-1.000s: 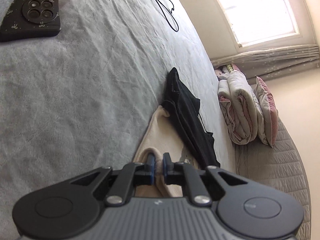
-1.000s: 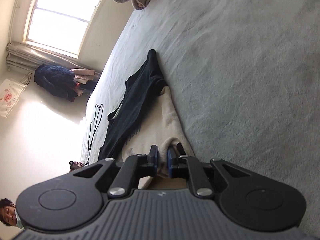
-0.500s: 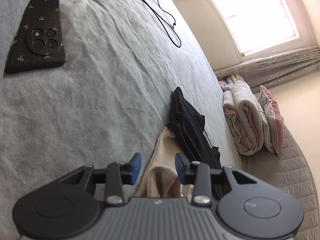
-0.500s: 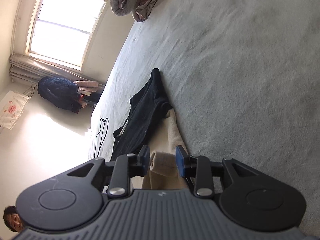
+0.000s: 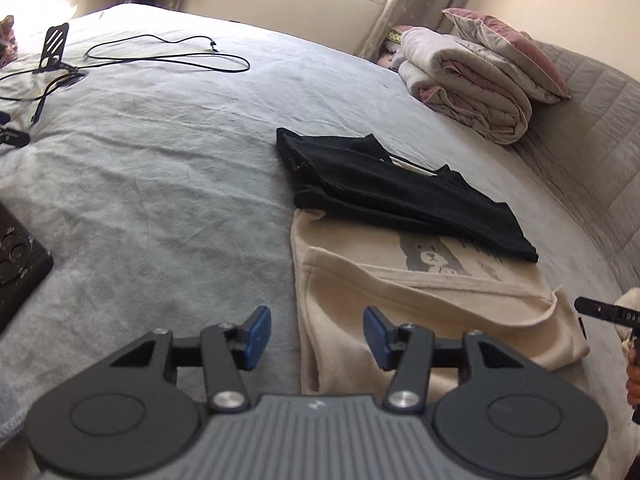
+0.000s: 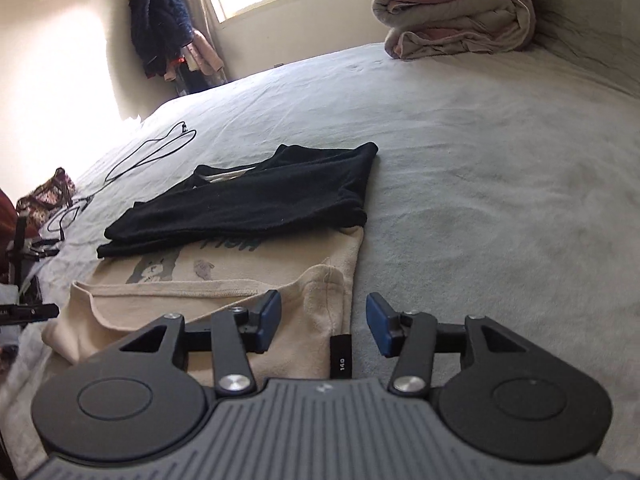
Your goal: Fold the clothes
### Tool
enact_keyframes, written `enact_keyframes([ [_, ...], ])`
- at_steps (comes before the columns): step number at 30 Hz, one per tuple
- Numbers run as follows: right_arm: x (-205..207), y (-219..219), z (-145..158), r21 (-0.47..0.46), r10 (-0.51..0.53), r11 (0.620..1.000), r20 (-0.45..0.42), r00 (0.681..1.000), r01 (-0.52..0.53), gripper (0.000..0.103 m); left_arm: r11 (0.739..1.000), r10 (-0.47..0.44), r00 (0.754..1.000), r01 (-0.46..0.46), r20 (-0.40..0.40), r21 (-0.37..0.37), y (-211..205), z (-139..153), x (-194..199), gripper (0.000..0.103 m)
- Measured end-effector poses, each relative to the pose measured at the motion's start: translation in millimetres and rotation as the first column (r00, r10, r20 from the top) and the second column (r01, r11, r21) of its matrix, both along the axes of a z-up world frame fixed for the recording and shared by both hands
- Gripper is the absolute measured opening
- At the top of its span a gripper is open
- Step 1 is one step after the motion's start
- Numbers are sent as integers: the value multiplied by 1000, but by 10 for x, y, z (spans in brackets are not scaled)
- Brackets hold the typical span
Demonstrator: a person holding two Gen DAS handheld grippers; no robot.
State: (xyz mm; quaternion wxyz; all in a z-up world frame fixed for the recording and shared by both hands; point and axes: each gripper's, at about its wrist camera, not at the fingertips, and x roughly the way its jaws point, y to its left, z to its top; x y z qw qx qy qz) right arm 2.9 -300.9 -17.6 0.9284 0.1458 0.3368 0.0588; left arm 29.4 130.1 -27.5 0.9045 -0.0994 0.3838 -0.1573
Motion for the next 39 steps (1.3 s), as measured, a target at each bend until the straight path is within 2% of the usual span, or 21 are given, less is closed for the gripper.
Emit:
enact_keyframes([
  [3,112,117,-58,-99,37,994,12,999,-35,52,998,-15,999,14,30,54,-100,-5,62,52],
  [6,224,235,-116,-198,75,978,21,997,-69,52,998,-7,999,4,46,59,-144,-11,147,52],
  [9,251,231,-185,-194,54,980,38,998,-46,51,998,4,999,-6,39,55,-188,-44,227,47],
  [10,252,237,-206,-191,49,981,41,998,-41,46,998,10,999,-12,41,57,-205,-57,244,44],
  [11,239,255,-221,-196,47,980,47,998,-37,34,998,17,999,-19,43,59,-222,-69,259,34],
  [12,226,274,-235,-201,45,979,52,998,-34,29,998,28,998,-32,51,62,-232,-74,257,24],
  [14,174,301,-241,-219,23,976,83,996,-5,15,997,44,996,-48,79,56,-242,-73,232,13],
  [15,138,308,-233,-218,11,976,104,995,12,13,997,53,994,-57,98,42,-236,-61,204,11],
  [20,20,318,-140,-215,-34,974,202,979,78,10,994,109,970,-108,217,-17,-203,62,62,10],
  [24,78,313,-42,-214,-47,972,245,968,101,10,989,145,967,-141,211,-33,-221,40,183,10],
  [30,407,259,-103,-180,-83,976,203,976,121,10,980,197,960,-190,200,-54,-249,4,365,10],
  [34,611,291,-236,-205,-95,971,155,983,126,10,976,215,963,-218,165,-3,-309,-130,502,11],
  [36,681,304,-334,-222,-99,967,119,988,124,10,974,217,964,-225,152,38,-333,-244,551,17],
  [39,634,321,-302,-249,-112,958,124,986,141,16,972,210,964,-224,164,68,-359,-271,548,18],
])
